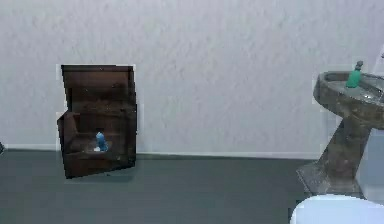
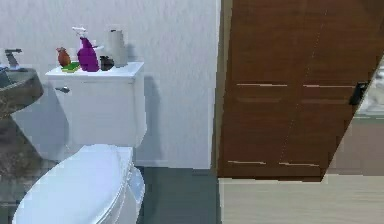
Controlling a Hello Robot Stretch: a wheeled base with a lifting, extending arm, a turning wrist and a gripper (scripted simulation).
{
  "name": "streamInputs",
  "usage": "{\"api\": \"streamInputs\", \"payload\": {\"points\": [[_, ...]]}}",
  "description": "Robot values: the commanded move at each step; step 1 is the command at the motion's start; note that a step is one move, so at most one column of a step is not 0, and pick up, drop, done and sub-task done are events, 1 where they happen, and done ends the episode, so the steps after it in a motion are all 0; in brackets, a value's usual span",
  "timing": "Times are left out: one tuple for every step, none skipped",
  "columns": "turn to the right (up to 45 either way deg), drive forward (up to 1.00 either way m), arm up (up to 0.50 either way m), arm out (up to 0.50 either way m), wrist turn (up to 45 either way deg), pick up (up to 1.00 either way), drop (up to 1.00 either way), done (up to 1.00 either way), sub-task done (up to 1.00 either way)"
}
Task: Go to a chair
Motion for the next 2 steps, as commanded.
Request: {"api": "streamInputs", "payload": {"points": [[-45.0,0.0,0.0,0.0,0.0,0.0,0.0,0.0,0.0],[0.0,1.0,0.0,0.0,0.0,0.0,0.0,0.0,0.0]]}}
